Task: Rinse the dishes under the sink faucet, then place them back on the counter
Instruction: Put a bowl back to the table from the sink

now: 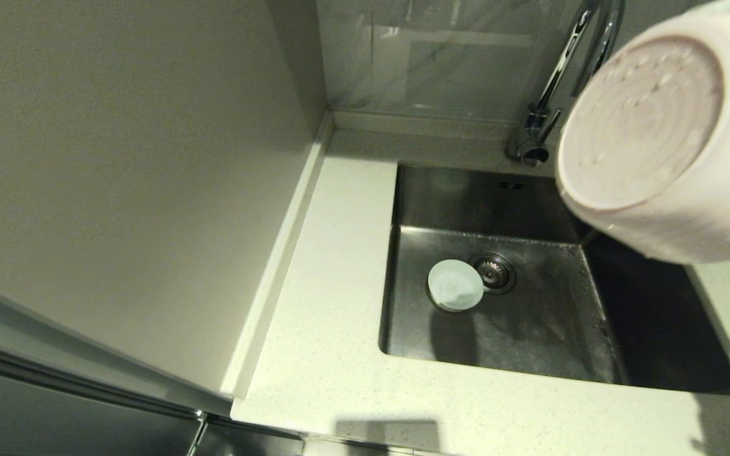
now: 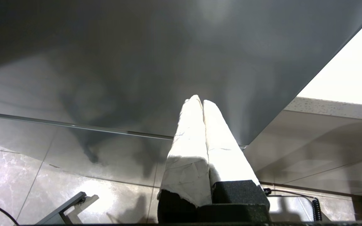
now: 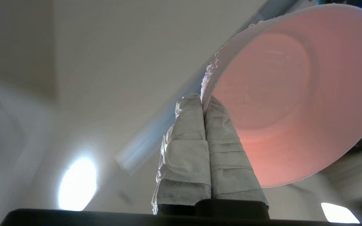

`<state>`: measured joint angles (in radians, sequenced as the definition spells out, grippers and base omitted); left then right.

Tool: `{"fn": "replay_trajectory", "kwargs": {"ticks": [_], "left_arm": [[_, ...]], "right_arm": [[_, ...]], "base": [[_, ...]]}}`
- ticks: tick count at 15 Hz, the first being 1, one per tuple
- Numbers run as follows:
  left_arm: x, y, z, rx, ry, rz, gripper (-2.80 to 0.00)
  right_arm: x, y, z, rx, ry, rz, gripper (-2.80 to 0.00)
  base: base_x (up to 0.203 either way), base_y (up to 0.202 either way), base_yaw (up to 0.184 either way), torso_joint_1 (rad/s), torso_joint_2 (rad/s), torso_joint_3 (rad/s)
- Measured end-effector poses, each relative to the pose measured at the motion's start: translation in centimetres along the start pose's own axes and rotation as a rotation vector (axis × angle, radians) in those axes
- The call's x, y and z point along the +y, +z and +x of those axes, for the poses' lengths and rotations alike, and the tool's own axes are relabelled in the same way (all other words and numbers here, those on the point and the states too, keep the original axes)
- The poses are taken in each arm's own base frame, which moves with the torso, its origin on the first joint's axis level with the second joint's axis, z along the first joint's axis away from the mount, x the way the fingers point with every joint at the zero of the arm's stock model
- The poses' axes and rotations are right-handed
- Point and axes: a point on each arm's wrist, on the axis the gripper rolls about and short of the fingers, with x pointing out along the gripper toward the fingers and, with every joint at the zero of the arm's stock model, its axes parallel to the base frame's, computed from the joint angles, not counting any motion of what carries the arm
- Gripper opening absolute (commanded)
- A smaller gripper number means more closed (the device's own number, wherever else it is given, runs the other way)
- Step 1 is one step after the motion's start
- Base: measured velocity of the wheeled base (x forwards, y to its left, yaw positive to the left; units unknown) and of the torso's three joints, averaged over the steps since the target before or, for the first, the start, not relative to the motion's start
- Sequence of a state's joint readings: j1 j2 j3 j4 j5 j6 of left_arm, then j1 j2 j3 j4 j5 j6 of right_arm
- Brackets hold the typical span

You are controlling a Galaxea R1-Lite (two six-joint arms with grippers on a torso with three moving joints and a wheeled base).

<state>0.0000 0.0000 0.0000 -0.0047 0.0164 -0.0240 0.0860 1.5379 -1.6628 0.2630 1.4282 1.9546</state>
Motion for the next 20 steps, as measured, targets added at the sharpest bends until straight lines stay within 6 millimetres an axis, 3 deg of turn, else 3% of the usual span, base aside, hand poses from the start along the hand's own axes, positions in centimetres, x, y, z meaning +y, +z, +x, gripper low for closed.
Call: {"fn": "replay_trajectory", "kwargs": {"ticks": [2,4,6,8,11,13,15,18,20], "left_arm": [[0.0,0.0,0.0,0.000,0.000,0.000,-2.80],[0.0,0.0,0.0,0.000,0.000,0.000,-2.80],[0.0,0.0,0.0,0.000,0.000,0.000,-2.80],[0.0,0.0,0.0,0.000,0.000,0.000,-2.80],[0.0,0.0,0.0,0.000,0.000,0.000,-2.80],[0.0,0.0,0.0,0.001,0.000,0.000,-2.80],[0.0,0.0,0.0,0.000,0.000,0.000,-2.80],[0.0,0.0,0.0,0.001,0.000,0.000,-2.80],[0.0,0.0,0.0,0.000,0.000,0.000,-2.80]], "right_arm": [[-4.3,4.0,0.4,-0.151,-0.011,0.154,-2.80],[-7.8,5.9,0.4,-0.360,-0.093,0.128,-2.80],[-10.3,6.4,-1.5,-0.576,-0.267,-0.054,-2.80],[-11.5,5.9,-4.9,-0.746,-0.511,-0.304,-2.80],[-10.4,4.9,-8.1,-0.855,-0.933,-0.859,-2.80],[-9.2,4.4,-9.4,-0.843,-1.162,-1.248,-2.80],[-9.4,3.7,-9.9,-0.720,-1.335,-1.557,-2.80],[-10.9,3.1,-10.4,-0.523,-1.567,-1.758,-2.80],[-12.0,2.9,-11.2,-0.419,-1.715,-1.777,-2.80]], "base": [[0.000,0.000,0.000,0.000,0.00,0.000],[0.000,0.000,0.000,0.000,0.00,0.000],[0.000,0.000,0.000,0.000,0.00,0.000],[0.000,0.000,0.000,0.000,0.00,0.000],[0.000,0.000,0.000,0.000,0.00,0.000],[0.000,0.000,0.000,0.000,0.00,0.000],[0.000,0.000,0.000,0.000,0.00,0.000],[0.000,0.000,0.000,0.000,0.00,0.000],[0.000,0.000,0.000,0.000,0.00,0.000]]}}
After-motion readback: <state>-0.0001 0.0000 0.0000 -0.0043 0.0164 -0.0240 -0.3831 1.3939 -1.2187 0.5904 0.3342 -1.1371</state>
